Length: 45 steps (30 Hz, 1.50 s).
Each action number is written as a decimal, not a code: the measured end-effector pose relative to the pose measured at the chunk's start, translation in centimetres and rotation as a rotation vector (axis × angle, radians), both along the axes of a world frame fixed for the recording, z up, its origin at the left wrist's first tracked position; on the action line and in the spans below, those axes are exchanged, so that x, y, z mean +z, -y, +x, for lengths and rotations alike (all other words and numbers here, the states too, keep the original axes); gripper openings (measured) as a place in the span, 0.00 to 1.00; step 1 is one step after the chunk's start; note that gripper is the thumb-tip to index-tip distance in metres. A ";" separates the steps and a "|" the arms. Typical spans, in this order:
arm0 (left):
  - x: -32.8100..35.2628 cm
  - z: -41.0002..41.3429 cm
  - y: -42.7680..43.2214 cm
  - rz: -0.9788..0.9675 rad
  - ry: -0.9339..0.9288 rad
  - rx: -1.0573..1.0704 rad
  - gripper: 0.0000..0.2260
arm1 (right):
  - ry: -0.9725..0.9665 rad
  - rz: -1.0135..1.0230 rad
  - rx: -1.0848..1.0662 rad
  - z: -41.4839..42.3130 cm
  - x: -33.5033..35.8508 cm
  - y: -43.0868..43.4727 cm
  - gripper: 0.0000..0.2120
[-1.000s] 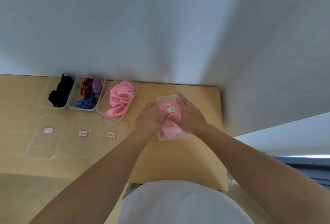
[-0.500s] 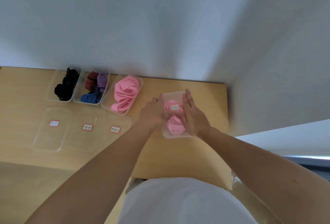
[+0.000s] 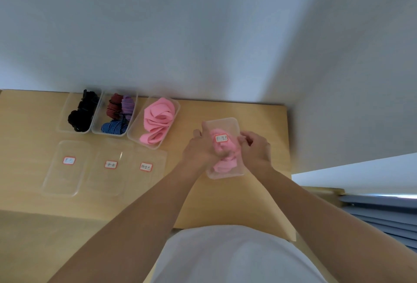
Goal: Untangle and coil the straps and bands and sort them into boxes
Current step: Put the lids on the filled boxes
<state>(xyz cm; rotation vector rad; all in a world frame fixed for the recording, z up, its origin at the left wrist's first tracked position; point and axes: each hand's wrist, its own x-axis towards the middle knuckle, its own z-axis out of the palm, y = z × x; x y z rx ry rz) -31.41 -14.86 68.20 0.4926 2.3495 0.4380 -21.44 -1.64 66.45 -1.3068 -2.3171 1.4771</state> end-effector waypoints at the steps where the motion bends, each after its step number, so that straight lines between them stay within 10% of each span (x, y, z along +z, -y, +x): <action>1: -0.1 0.2 0.1 0.003 0.015 0.008 0.57 | -0.022 -0.033 -0.006 0.0 0.0 0.0 0.15; 11: -0.4 1.4 0.7 0.019 -0.091 0.022 0.55 | 0.042 0.578 0.563 0.4 -2.2 0.3 0.25; 29: -1.8 0.8 1.6 -0.121 -0.405 -0.259 0.52 | 0.181 0.782 1.092 -0.3 0.0 -2.2 0.27; 45: -2.8 2.5 3.2 -0.001 -0.457 -0.403 0.59 | 0.274 0.855 1.059 -0.7 -0.6 -1.7 0.29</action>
